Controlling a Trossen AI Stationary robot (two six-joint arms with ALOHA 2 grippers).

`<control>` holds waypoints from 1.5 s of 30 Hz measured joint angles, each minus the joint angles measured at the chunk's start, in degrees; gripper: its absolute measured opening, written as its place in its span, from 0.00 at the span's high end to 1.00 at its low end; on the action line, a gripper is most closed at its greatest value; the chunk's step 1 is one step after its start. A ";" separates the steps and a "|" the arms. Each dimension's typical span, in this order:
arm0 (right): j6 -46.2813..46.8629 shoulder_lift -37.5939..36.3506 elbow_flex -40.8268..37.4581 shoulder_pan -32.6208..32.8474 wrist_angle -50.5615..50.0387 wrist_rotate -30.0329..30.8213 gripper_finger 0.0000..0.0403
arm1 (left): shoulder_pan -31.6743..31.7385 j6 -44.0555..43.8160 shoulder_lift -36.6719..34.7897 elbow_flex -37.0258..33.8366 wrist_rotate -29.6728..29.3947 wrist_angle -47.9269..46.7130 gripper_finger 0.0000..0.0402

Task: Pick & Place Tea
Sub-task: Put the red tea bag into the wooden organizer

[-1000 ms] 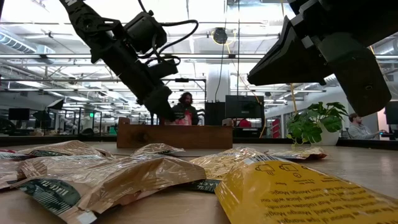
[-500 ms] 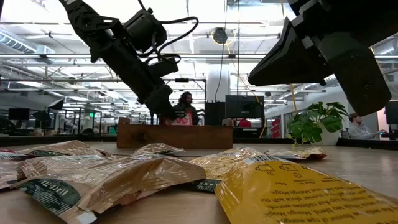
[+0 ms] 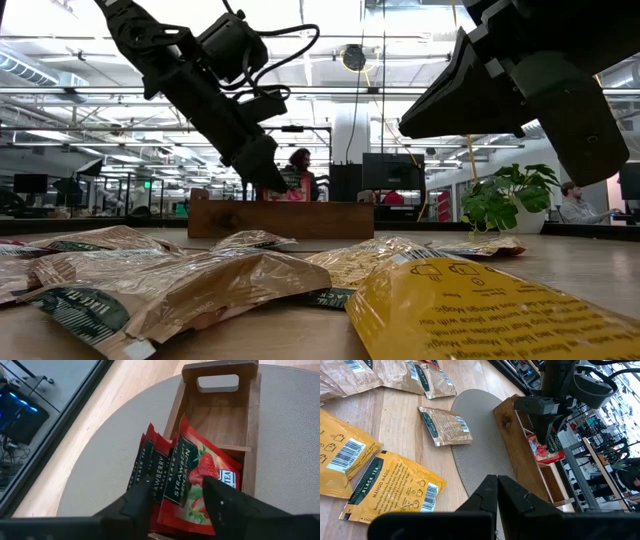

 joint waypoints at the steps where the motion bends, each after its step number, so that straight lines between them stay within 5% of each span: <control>1: 0.00 0.00 0.00 0.00 0.01 0.00 1.00 | 0.00 0.01 0.00 0.00 -0.06 0.00 0.54; 9: 0.88 0.00 0.00 0.37 -3.07 0.09 1.00 | -1.10 2.79 -4.07 0.03 -6.19 -2.09 0.45; 18: 5.11 -0.49 -0.03 0.37 -8.91 2.13 1.00 | -2.83 1.63 -13.40 -0.02 -7.18 -2.38 0.47; 26: 25.25 -7.85 -0.17 0.37 -31.89 6.29 1.00 | -5.37 -2.95 -12.42 6.05 1.79 -5.76 0.53; 31: 36.80 -16.26 -5.44 0.35 -41.43 9.28 1.00 | -7.10 3.96 -6.70 15.92 0.16 -21.11 0.70; 35: 36.92 -24.21 -13.13 -0.20 -37.91 9.33 1.00 | -5.70 5.06 0.00 22.24 -0.84 -34.11 0.95; 45: 14.26 -39.28 -30.58 -2.99 -6.40 7.45 1.00 | 1.05 8.13 8.85 26.66 5.70 -40.69 0.99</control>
